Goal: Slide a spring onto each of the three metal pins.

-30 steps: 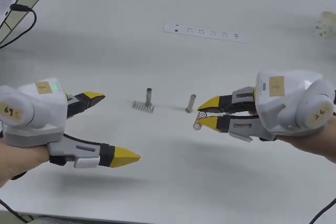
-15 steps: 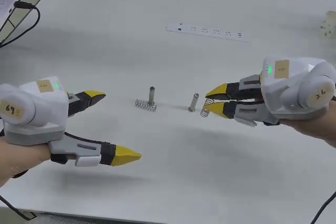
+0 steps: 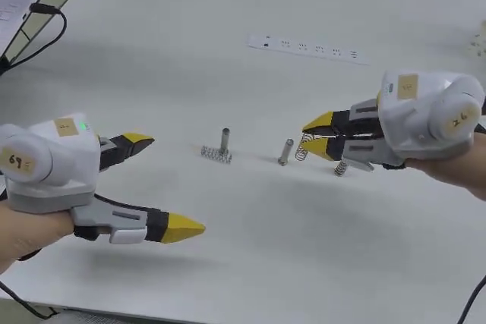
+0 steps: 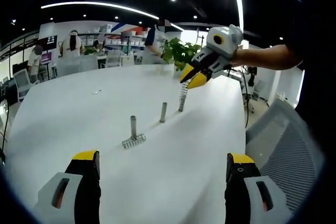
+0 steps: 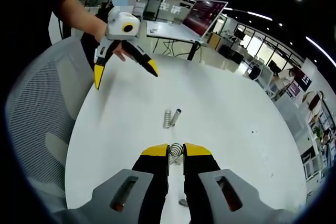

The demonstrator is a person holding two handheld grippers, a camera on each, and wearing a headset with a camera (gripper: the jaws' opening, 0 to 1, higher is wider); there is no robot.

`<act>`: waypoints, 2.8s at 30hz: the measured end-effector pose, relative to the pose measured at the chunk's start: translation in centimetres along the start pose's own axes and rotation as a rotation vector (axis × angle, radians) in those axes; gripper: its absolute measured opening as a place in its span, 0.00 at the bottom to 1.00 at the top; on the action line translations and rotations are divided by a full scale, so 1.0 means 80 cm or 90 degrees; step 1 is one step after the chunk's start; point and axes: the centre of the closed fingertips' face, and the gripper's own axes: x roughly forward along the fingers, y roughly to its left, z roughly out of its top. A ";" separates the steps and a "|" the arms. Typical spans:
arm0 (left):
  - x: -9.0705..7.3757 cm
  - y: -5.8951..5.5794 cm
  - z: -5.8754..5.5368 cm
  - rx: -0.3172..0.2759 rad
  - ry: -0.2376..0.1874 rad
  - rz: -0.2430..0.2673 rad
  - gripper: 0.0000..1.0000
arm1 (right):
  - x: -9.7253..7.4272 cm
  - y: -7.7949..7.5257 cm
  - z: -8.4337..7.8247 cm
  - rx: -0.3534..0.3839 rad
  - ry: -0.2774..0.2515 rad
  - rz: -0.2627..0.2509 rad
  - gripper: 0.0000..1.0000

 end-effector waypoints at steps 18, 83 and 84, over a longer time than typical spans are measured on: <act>-0.003 0.002 -0.001 0.000 0.003 0.003 0.98 | 0.016 -0.041 -0.004 0.034 0.002 -0.024 0.07; -0.009 0.003 -0.004 -0.007 0.002 0.011 0.96 | 0.058 -0.025 -0.045 0.069 0.054 0.012 0.07; -0.009 0.003 -0.004 -0.008 0.001 0.011 0.96 | 0.059 -0.025 -0.047 0.071 0.056 0.013 0.07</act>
